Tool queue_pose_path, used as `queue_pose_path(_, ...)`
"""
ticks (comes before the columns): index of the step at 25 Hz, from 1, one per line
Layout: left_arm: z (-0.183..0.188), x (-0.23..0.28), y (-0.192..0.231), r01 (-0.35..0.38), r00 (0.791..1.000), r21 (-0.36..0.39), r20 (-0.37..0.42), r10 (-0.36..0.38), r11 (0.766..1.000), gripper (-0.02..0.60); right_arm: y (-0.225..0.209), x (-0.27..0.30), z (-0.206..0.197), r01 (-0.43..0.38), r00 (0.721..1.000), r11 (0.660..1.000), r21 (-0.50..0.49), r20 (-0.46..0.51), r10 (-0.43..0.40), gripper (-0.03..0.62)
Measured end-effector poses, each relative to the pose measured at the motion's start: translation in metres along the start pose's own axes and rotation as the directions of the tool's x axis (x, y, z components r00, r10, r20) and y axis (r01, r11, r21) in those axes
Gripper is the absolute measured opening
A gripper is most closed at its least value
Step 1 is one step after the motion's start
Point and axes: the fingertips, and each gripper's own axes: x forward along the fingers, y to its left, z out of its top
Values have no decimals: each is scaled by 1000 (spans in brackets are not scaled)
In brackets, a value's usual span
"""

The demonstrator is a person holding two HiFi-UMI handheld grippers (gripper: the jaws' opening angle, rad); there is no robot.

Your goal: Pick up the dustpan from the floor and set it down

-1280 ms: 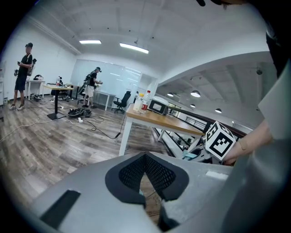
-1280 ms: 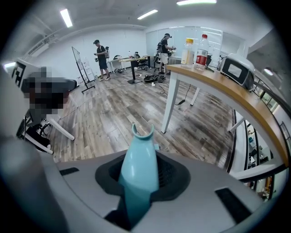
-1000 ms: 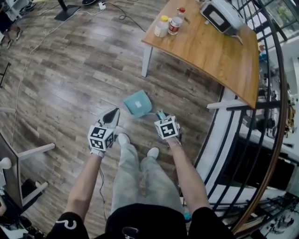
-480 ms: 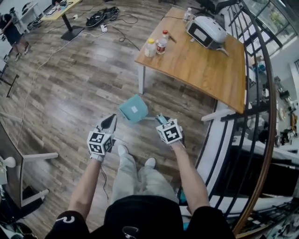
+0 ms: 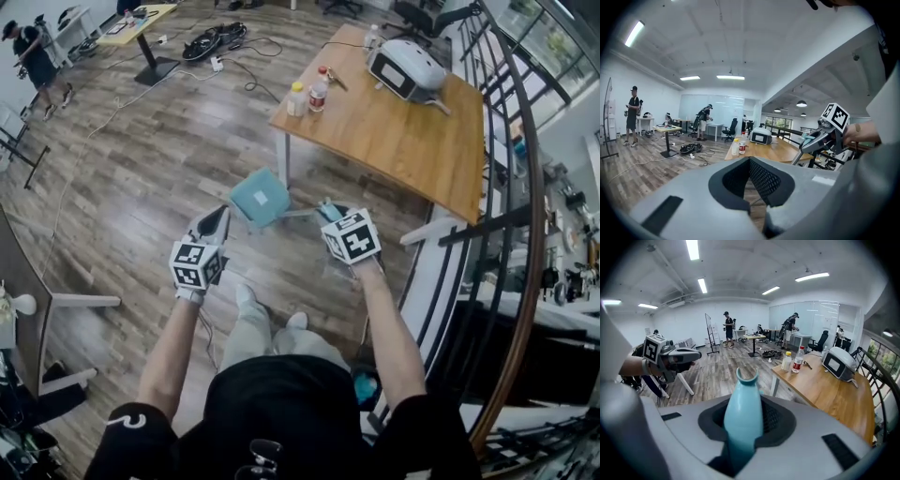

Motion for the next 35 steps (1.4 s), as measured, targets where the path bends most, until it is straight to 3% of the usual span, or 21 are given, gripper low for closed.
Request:
queue_pose_path(7, 14, -33, -2, -52, 999, 11, -14, 52, 999, -2, 4, -50, 36, -21, 998, 1000, -6, 53, 22, 78)
queue_pose_path(19, 34, -60, 8, -68, 998, 39, 9, 67, 997, -2, 10, -80, 74, -45, 992, 999, -23, 119, 47, 79)
queue_pose_path(35, 31, -59, 6, -55, 998, 43, -7, 56, 998, -2, 0, -67, 53, -30, 995, 999, 12, 90, 28, 80)
